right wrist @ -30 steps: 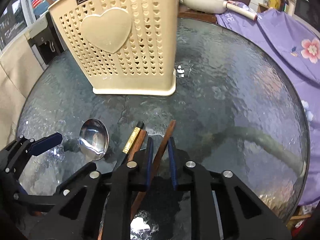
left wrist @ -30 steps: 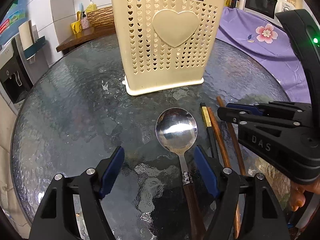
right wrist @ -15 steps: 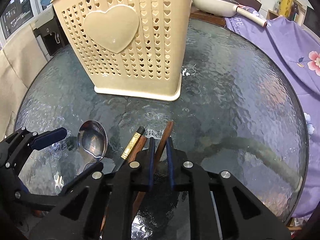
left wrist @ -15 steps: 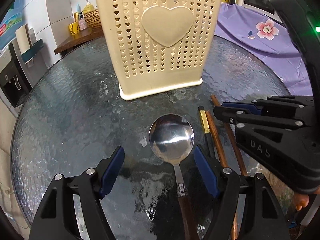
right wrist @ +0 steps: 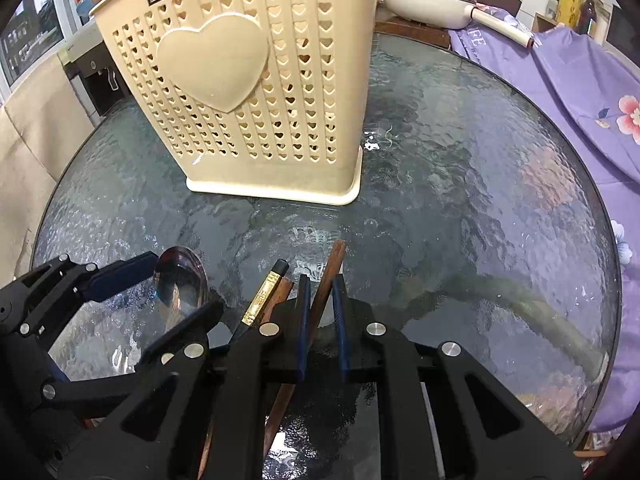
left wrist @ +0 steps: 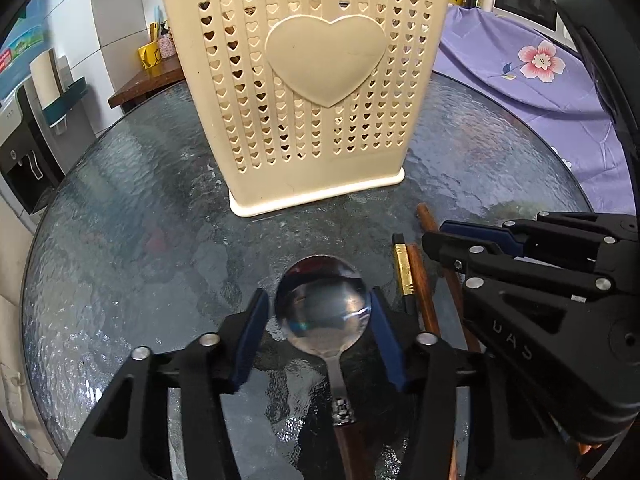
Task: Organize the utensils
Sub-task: 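Grasp the wooden-handled metal spoon with the left gripper while the right grasps a chopstick, then lift the spoon and chopstick with both grippers toward the caddy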
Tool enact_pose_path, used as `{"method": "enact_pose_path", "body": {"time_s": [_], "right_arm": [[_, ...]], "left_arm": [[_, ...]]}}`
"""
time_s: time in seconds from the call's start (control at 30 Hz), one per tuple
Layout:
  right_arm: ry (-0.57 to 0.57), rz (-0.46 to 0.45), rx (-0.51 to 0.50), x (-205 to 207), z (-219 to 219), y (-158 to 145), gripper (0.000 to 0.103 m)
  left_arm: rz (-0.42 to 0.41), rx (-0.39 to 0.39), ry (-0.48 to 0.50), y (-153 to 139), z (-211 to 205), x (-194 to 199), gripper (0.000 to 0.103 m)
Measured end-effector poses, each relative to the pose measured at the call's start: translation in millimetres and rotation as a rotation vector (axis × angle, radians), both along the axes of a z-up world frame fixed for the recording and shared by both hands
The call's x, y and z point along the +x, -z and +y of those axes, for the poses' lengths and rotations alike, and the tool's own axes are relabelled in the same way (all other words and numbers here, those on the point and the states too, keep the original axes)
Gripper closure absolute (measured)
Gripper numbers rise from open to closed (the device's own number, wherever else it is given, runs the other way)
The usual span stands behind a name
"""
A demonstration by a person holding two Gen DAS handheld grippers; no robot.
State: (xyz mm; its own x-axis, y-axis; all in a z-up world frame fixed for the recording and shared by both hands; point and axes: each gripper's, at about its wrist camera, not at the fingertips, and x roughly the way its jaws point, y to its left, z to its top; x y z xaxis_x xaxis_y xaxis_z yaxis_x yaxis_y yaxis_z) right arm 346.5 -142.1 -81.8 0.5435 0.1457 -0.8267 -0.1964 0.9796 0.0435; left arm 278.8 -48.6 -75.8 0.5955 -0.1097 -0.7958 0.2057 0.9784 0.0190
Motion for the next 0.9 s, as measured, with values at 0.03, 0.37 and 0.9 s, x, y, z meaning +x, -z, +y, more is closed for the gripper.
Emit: {"method": "enact_pose_path", "body": {"time_s": [0.03,0.37,0.9], "right_arm": [[0.002,-0.001,0.0,1,0,0,0.091],[0.03,0.001,-0.013,0,6,3,0.091],[0.068,-0.029,0.063,-3,0,7,0.095]], "left_arm": [[0.0,0.001,-0.001,0,0,-1,0.057],[-0.01,0.005,-0.005,-1,13,-2,0.057],[-0.026,-0.037,-0.017,-6,18,0,0.057]]}}
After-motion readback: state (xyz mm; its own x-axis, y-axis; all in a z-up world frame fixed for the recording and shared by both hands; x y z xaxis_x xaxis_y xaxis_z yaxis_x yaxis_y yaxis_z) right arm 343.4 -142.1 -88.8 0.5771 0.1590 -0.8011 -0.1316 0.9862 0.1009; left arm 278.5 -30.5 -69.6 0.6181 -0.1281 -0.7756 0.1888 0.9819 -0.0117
